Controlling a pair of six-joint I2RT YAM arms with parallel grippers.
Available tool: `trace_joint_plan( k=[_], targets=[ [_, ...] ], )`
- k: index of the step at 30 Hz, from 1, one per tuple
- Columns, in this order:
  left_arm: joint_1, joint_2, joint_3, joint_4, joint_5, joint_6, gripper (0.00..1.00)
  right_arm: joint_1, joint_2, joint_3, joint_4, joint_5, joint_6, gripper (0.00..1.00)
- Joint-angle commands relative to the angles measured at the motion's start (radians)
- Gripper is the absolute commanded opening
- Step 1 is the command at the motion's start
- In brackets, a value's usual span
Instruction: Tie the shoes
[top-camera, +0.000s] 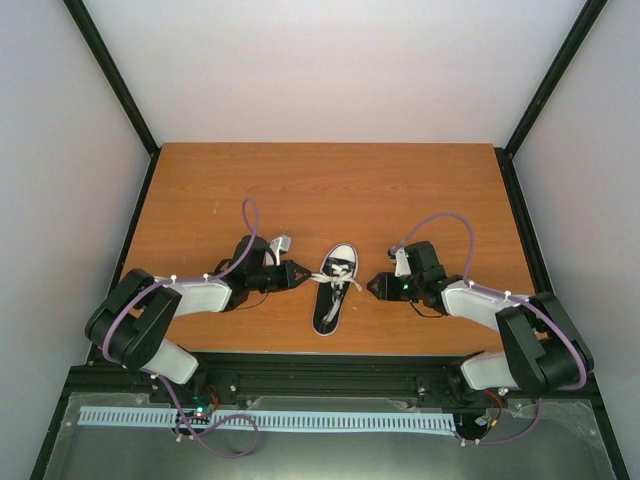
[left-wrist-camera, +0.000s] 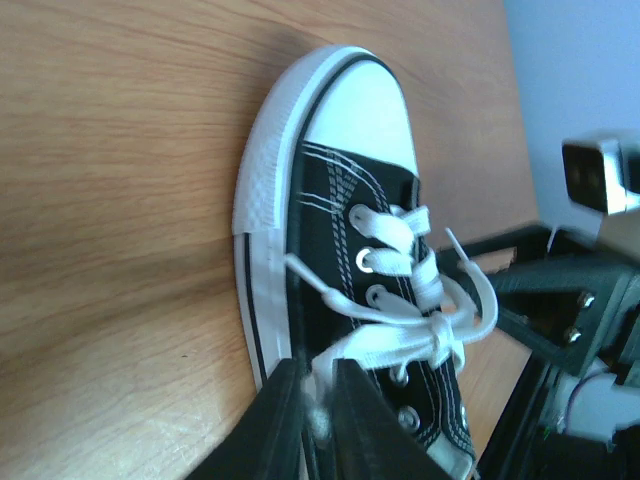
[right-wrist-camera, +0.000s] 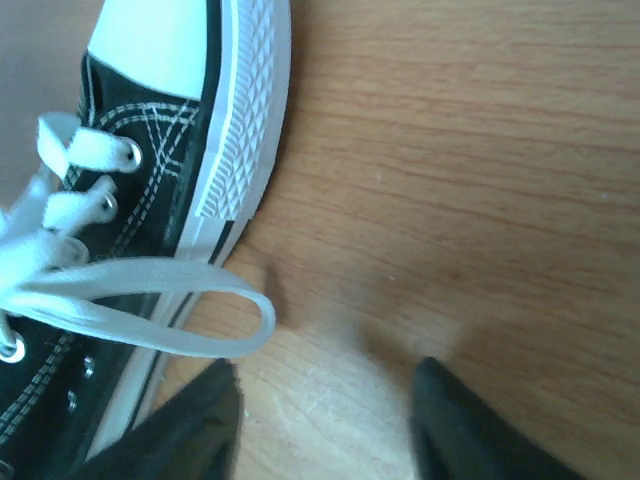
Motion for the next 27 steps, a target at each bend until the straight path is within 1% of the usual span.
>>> trace_joint_plan(
  k=[1, 2, 3, 5, 6, 8, 10, 14, 19, 24, 27],
  targets=[
    [0.012, -0.028, 0.03, -0.055, 0.088, 0.112, 0.2, -0.011, -0.088, 0.014, -0.074, 0.03, -0.016, 0.6],
    [0.012, -0.047, 0.016, -0.063, 0.078, 0.115, 0.29, -0.011, -0.106, 0.013, -0.086, 0.034, -0.014, 0.68],
    [0.012, -0.071, 0.002, -0.073, 0.061, 0.116, 0.35, -0.011, -0.126, 0.012, -0.098, 0.038, -0.013, 0.74],
    [0.012, -0.118, -0.022, -0.093, 0.031, 0.115, 0.43, -0.011, -0.163, 0.012, -0.116, 0.039, -0.007, 0.82],
    [0.012, -0.14, -0.031, -0.104, 0.017, 0.112, 0.47, -0.012, -0.181, 0.013, -0.121, 0.036, -0.003, 0.85],
    [0.012, -0.178, -0.035, -0.116, -0.004, 0.104, 0.52, -0.011, -0.21, 0.019, -0.121, 0.021, 0.008, 0.89],
    [0.012, -0.195, -0.025, -0.125, -0.01, 0.097, 0.56, -0.01, -0.225, 0.026, -0.109, -0.012, 0.023, 0.9],
    [0.012, -0.148, 0.007, -0.125, -0.003, 0.097, 0.58, -0.005, -0.222, 0.028, -0.057, -0.074, 0.063, 0.9],
    [0.012, -0.038, 0.017, -0.044, 0.027, 0.074, 0.58, 0.035, -0.176, 0.001, 0.032, -0.13, 0.053, 0.9],
    [0.012, 0.056, 0.023, 0.071, 0.062, 0.016, 0.59, 0.066, -0.11, 0.016, 0.103, -0.119, 0.109, 0.88],
    [0.012, 0.077, 0.035, 0.078, 0.052, 0.024, 0.6, 0.079, -0.093, 0.03, 0.125, -0.071, 0.142, 0.86]
  ],
)
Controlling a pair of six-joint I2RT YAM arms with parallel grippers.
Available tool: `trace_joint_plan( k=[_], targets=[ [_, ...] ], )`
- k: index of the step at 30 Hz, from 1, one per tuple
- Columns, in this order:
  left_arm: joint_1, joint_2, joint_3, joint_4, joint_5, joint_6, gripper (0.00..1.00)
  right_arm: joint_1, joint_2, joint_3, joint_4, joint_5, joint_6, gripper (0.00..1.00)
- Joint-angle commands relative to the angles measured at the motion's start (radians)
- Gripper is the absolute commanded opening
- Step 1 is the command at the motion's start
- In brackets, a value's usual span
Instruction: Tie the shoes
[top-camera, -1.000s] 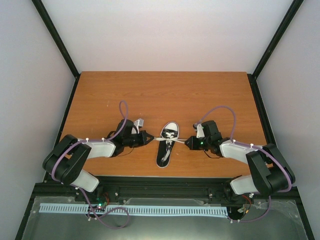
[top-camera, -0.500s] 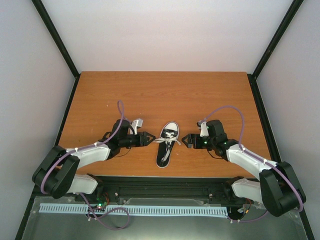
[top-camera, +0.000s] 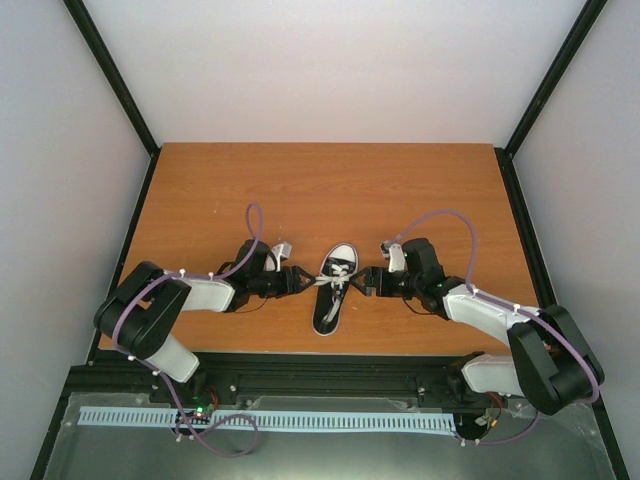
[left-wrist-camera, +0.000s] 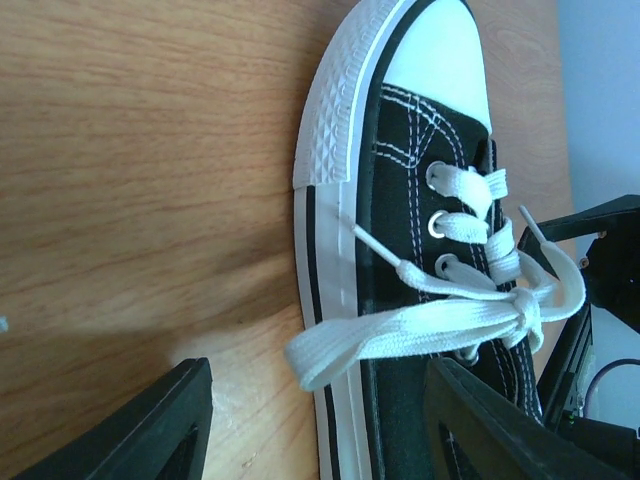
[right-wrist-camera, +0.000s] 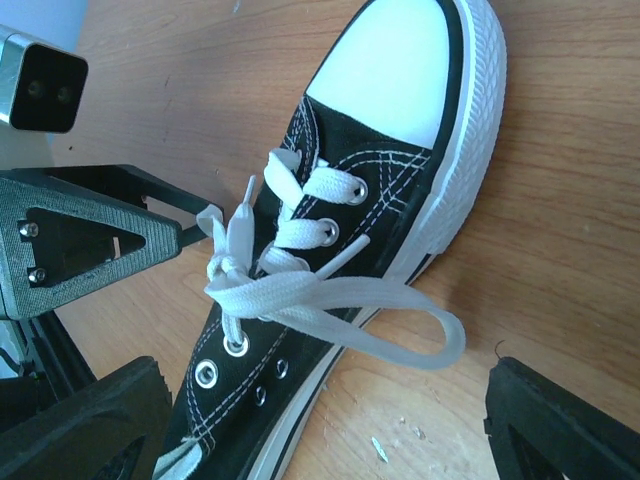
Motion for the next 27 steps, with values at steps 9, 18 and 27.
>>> trace_joint_plan(
  k=[9, 18, 27],
  targets=[
    [0.007, 0.09, 0.062, 0.128, 0.049, -0.03, 0.45, 0.036, 0.12, -0.027, 0.189, 0.008, -0.01, 0.85],
    [0.007, 0.107, 0.072, 0.125, 0.049, -0.034, 0.2, 0.038, 0.183, -0.028, 0.2, 0.047, -0.093, 0.64],
    [0.007, 0.101, 0.069, 0.114, 0.019, -0.047, 0.01, 0.038, 0.197, -0.022, 0.18, 0.13, -0.103, 0.22]
  ],
)
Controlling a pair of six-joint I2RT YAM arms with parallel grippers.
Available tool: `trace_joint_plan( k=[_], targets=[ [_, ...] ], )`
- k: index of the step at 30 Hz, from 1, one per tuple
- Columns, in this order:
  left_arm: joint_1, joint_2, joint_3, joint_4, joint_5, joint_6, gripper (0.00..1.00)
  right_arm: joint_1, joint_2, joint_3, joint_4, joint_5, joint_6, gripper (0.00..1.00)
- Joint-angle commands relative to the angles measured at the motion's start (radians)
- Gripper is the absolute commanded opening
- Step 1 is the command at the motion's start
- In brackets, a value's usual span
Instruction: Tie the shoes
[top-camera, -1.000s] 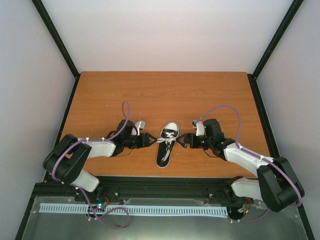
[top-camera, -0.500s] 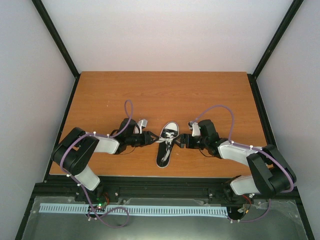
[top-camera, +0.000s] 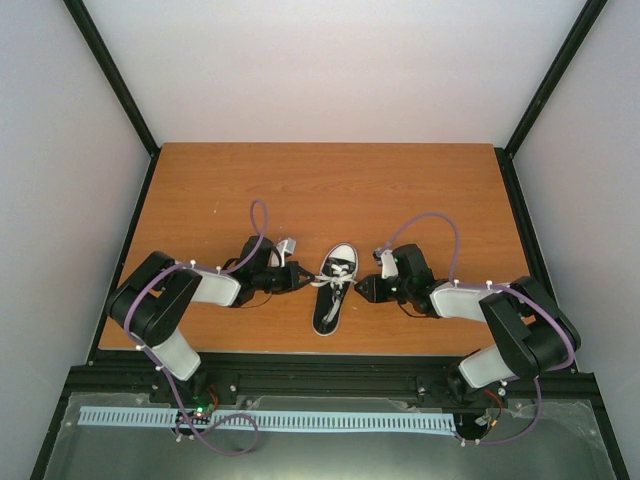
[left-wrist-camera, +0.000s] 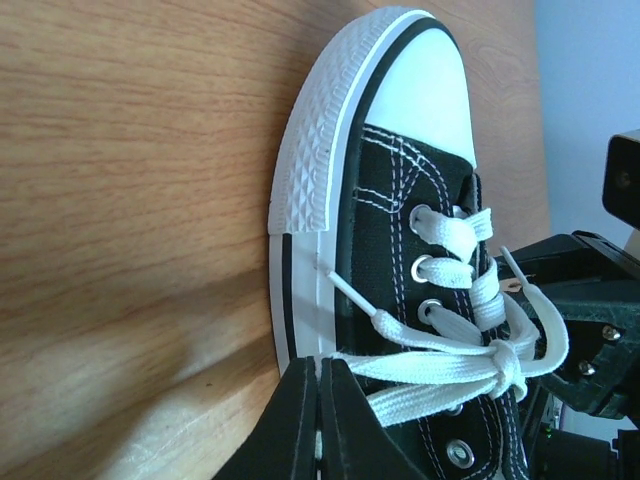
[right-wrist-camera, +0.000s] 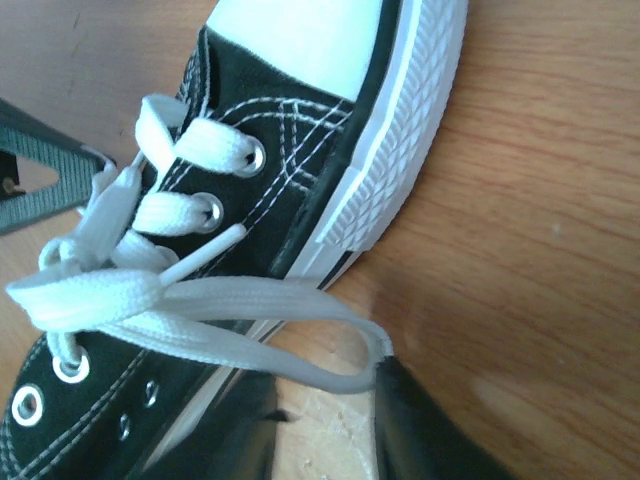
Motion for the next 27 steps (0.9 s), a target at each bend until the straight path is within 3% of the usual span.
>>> trace_joint_plan(
  k=[1, 5, 14, 20, 22, 24, 25, 27],
  targets=[
    [0.007, -0.003, 0.02, 0.02, -0.026, -0.002, 0.01, 0.004, -0.009, 0.005, 0.0, 0.088, -0.011, 0.17],
    [0.007, -0.025, 0.003, 0.009, -0.062, -0.013, 0.01, 0.005, -0.024, 0.0, -0.035, 0.153, 0.003, 0.03],
    [0.008, -0.061, -0.028, -0.027, -0.112, -0.028, 0.01, 0.003, -0.041, -0.028, -0.067, 0.223, 0.033, 0.03],
    [0.007, -0.054, -0.018, -0.014, -0.062, -0.002, 0.02, 0.002, -0.056, -0.033, -0.065, 0.211, 0.039, 0.03],
    [0.007, -0.066, -0.018, -0.016, -0.05, 0.016, 0.12, 0.0, -0.074, -0.029, -0.078, 0.213, 0.039, 0.05],
    [0.007, -0.1, -0.027, -0.034, -0.073, 0.031, 0.37, -0.004, -0.098, -0.023, -0.098, 0.214, 0.038, 0.18],
    [0.007, -0.128, -0.033, -0.048, -0.097, 0.038, 0.53, -0.005, -0.116, -0.02, -0.11, 0.216, 0.035, 0.29],
    [0.007, -0.188, -0.038, -0.092, -0.152, 0.067, 0.73, -0.007, -0.154, -0.009, -0.147, 0.233, 0.025, 0.56]
  ],
)
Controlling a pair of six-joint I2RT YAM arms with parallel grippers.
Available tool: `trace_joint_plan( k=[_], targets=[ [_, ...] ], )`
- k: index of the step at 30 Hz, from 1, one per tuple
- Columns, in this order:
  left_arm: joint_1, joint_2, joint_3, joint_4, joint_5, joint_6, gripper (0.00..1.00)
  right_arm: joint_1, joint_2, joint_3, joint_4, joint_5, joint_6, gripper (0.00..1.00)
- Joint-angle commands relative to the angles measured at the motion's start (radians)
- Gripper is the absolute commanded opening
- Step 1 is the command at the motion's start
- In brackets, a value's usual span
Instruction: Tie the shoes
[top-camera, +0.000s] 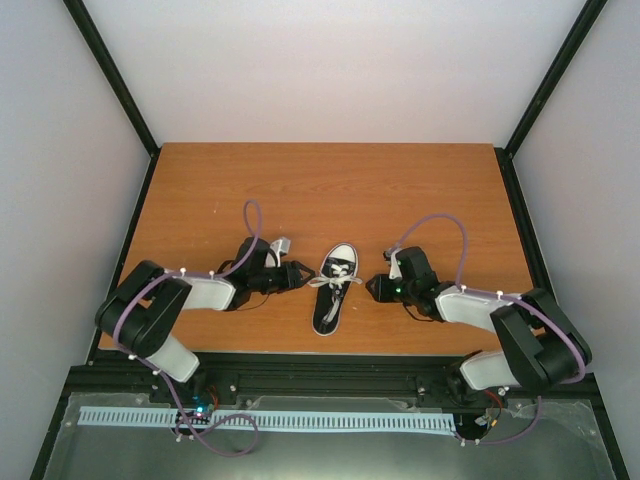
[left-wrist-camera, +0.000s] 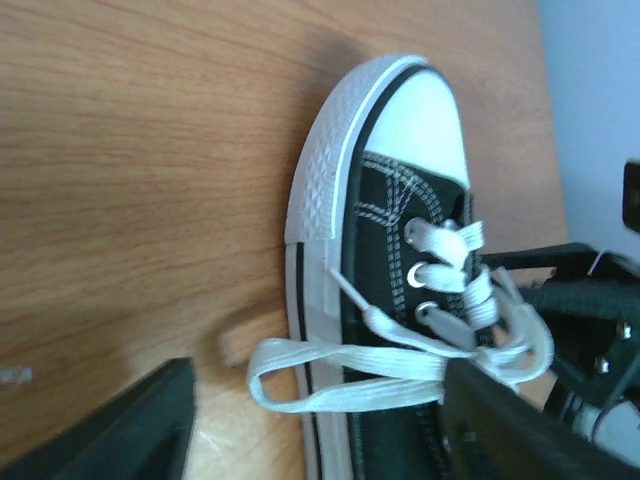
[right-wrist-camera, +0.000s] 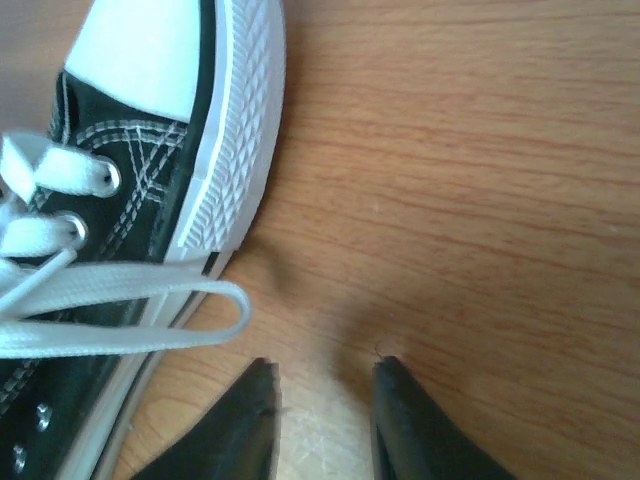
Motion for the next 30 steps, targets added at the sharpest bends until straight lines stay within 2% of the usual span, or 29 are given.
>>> trace_joint_plan(
  k=[1, 4, 6, 9, 12, 14, 18, 21, 23, 26, 30],
  targets=[
    [0.007, -0.133, -0.001, -0.08, -0.085, 0.076, 0.82, -0.008, -0.086, 0.021, -0.07, 0.045, -0.021, 0.73],
    [0.007, -0.209, 0.051, -0.191, -0.139, 0.14, 0.97, -0.014, -0.142, 0.062, -0.141, 0.077, -0.051, 0.95],
    [0.009, -0.225, 0.106, -0.271, -0.174, 0.189, 1.0, -0.022, -0.161, 0.099, -0.183, 0.101, -0.07, 1.0],
    [0.042, -0.227, 0.193, -0.366, -0.195, 0.231, 1.0, -0.061, -0.166, 0.163, -0.228, 0.115, -0.1, 1.0],
    [0.148, -0.254, 0.227, -0.373, -0.181, 0.238, 1.0, -0.132, -0.164, 0.22, -0.243, 0.118, -0.131, 1.0],
    [0.245, -0.288, 0.227, -0.373, -0.177, 0.24, 1.0, -0.198, -0.164, 0.238, -0.235, 0.106, -0.146, 1.0],
    [0.515, -0.375, 0.196, -0.376, -0.154, 0.234, 1.0, -0.391, -0.19, 0.244, -0.202, 0.054, -0.132, 1.0],
    [0.681, -0.448, 0.133, -0.358, -0.209, 0.225, 1.0, -0.474, -0.231, 0.217, -0.153, 0.131, -0.11, 1.0],
    [0.721, -0.499, 0.08, -0.35, -0.322, 0.265, 1.0, -0.492, -0.252, 0.194, -0.121, 0.23, -0.11, 1.0],
    [0.722, -0.564, -0.006, -0.303, -0.533, 0.307, 1.0, -0.496, -0.276, 0.15, -0.026, 0.362, -0.117, 1.0],
    [0.722, -0.566, -0.059, -0.254, -0.59, 0.343, 1.0, -0.498, -0.251, 0.105, 0.094, 0.49, -0.141, 1.0]
  ],
)
